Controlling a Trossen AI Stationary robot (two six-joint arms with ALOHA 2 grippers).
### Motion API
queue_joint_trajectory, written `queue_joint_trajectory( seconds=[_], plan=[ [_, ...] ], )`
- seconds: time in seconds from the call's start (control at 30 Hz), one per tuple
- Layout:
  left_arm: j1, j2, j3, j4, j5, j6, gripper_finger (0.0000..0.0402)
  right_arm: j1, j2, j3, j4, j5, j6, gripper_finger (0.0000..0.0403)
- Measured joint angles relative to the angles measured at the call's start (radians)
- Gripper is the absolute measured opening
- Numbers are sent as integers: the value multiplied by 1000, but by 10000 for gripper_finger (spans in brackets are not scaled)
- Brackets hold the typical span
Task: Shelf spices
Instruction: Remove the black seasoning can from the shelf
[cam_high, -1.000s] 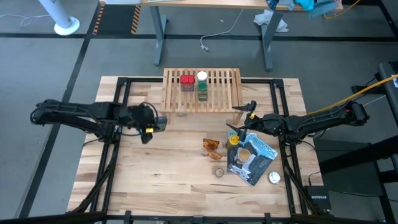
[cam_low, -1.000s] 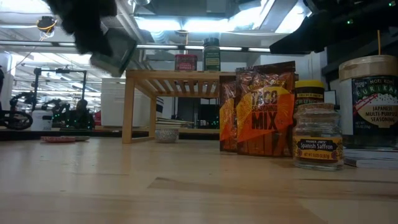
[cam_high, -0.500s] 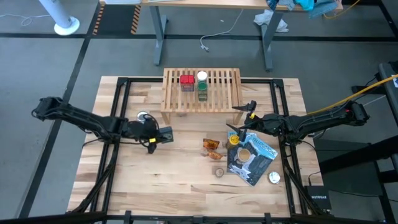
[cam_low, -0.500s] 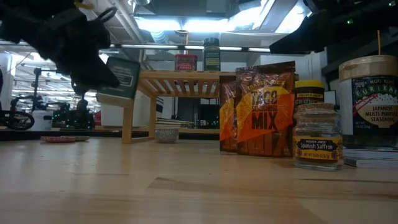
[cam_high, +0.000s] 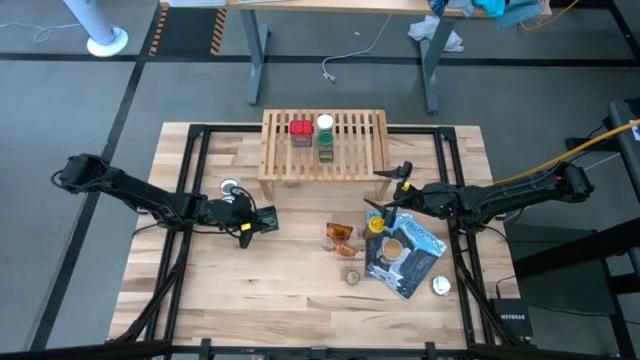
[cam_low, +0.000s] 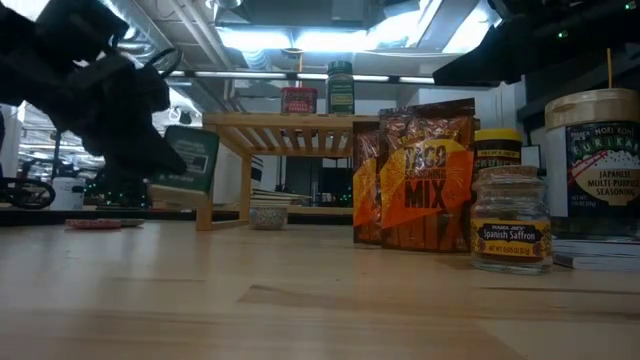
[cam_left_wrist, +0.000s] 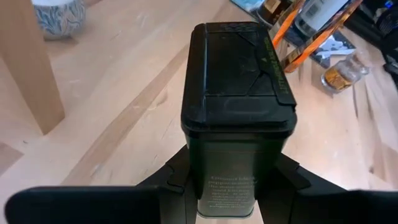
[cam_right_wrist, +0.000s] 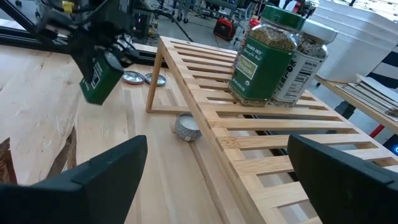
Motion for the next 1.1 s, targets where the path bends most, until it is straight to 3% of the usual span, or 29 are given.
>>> queue_joint_trajectory(
  seconds=[0.67, 1.1],
  plan=[
    [3, 453, -15, 488, -9, 213, 105, 0, 0, 0, 0, 0, 0, 392],
    [3, 535, -3, 594, -5, 224, 120, 0, 0, 0, -1, 0, 0, 392]
  ],
)
